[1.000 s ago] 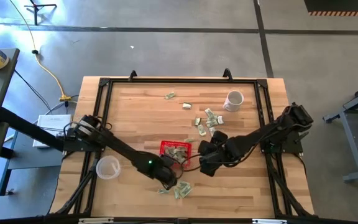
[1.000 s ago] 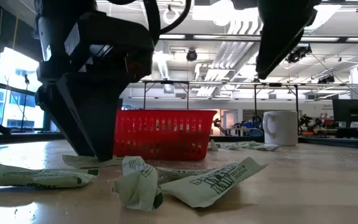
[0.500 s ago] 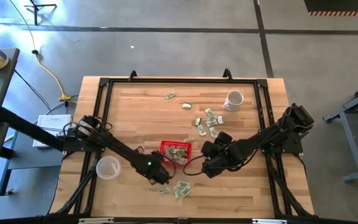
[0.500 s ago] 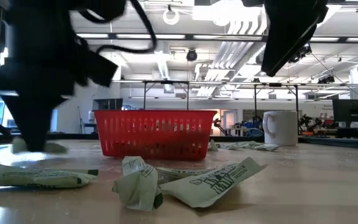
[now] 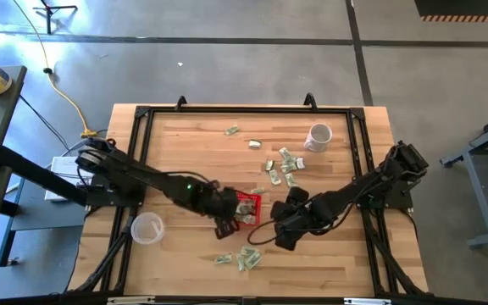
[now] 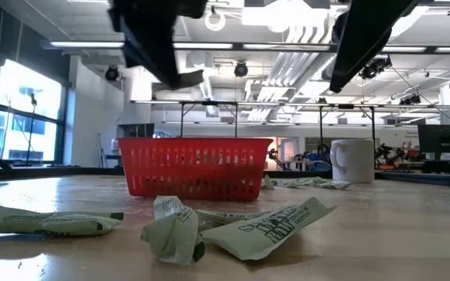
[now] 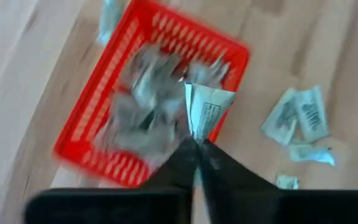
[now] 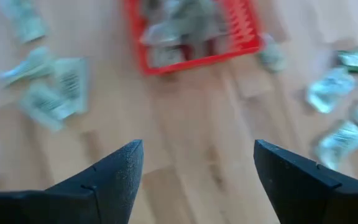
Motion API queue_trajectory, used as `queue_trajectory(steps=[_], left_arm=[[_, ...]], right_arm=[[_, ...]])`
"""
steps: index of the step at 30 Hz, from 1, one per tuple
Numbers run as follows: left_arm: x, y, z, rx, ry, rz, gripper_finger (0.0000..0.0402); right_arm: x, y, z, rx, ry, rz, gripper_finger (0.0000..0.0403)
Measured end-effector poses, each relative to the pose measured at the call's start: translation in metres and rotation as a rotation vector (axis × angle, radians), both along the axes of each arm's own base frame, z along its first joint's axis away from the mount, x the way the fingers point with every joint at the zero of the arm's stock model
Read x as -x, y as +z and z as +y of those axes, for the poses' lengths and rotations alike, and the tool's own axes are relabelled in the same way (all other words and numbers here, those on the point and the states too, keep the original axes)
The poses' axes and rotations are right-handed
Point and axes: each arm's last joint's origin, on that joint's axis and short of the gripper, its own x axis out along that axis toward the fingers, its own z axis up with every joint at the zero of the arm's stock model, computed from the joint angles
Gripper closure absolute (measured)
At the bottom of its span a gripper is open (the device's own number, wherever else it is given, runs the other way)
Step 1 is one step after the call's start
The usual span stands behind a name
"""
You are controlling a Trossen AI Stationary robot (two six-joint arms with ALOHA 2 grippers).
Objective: Pick and place Stevia / Truvia into bins
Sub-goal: Put the green stevia packet into the red basket
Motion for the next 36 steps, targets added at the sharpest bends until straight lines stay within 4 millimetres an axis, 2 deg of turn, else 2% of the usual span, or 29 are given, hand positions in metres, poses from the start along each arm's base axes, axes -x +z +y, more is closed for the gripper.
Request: queue_trajectory(steps=[2,5,8,10,13,17,22,26,29,36], left_arm=[[-0.009,-0.008,0.006,-0.012,-0.013,-0.003,0.0300],[-0.011,-0.020,0.020,-0.030,0.029,0.082,0.0228],[-0.007,-0.017,0.028,-0.002,0.027,0.126,0.0168],[0.001,-0.010,0.023,0.029,-0.010,0.151,0.0138],[0.023,0.007,0.003,0.012,-0.087,0.160,0.0116],[0.050,0.012,-0.030,0.000,-0.166,0.160,0.0118],[0.076,0.000,-0.064,0.010,-0.091,0.162,0.0148],[0.092,-0.013,-0.076,0.019,-0.007,0.176,0.0175],[0.102,-0.021,-0.082,0.007,-0.017,0.197,0.0194],[0.119,-0.030,-0.093,0.007,-0.026,0.234,0.0229]], right_arm=[[0.001,0.000,0.003,-0.007,0.019,0.002,0.0107],[0.004,0.000,0.007,-0.011,0.021,0.004,0.0107],[0.002,-0.002,0.015,-0.015,0.067,-0.023,0.0107],[0.000,-0.007,0.023,-0.010,0.178,-0.036,0.0107],[-0.006,-0.026,0.036,-0.019,0.372,-0.059,0.0107],[-0.019,-0.050,0.053,-0.023,0.555,-0.103,0.0107],[-0.038,-0.074,0.067,-0.012,0.730,-0.192,0.0107],[-0.044,-0.092,0.071,0.025,0.788,-0.192,0.0111],[-0.046,-0.104,0.070,0.029,0.781,-0.163,0.0124],[-0.058,-0.121,0.067,0.036,0.779,-0.196,0.0191]])
